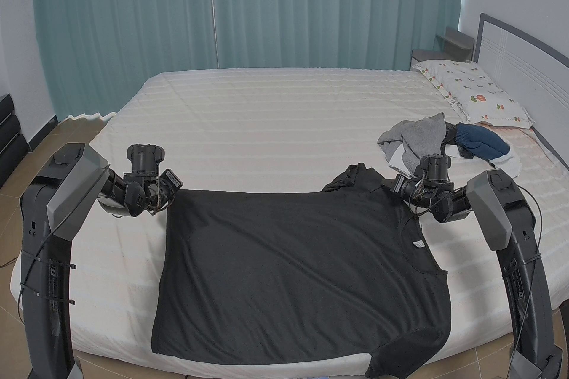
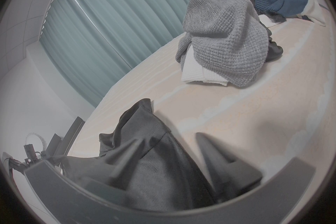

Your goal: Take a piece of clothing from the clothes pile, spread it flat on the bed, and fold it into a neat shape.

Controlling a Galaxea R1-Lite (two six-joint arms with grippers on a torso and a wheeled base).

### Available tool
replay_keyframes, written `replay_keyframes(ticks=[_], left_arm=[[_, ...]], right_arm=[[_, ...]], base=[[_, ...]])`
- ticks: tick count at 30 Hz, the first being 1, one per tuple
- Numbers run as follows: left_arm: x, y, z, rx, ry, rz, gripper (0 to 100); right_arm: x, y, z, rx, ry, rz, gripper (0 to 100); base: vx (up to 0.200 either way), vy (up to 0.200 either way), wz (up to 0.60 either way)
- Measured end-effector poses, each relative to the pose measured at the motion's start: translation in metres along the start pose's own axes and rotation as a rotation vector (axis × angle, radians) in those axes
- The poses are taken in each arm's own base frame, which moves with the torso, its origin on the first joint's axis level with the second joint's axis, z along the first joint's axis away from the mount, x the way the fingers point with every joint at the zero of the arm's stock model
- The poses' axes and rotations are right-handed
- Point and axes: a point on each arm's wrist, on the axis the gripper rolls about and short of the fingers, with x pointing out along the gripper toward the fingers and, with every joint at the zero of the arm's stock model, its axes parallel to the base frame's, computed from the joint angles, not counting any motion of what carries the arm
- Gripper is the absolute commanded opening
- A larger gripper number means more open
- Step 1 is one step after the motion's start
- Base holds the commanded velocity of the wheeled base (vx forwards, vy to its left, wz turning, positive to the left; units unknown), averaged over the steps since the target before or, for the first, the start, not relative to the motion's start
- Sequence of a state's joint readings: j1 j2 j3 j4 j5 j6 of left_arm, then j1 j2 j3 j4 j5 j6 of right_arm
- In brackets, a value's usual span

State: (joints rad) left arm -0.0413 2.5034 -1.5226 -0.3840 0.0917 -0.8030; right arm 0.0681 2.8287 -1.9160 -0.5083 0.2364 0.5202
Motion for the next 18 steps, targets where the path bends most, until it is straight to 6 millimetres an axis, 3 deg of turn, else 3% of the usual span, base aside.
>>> replay_keyframes(ticks=[6,18], left_arm=[[0.0,0.001,-0.001,0.003,0.013,0.013,0],[0.0,-0.004,0.006,0.003,-0.004,0.0,0]], right_arm=[[0.002,0.001,0.002,0.015,-0.02,0.007,0],[-0.009,0.017,0.042,0.069,-0.15,0.023,0]], base=[[0.0,0.0,0.0],[0.0,0.0,0.0]])
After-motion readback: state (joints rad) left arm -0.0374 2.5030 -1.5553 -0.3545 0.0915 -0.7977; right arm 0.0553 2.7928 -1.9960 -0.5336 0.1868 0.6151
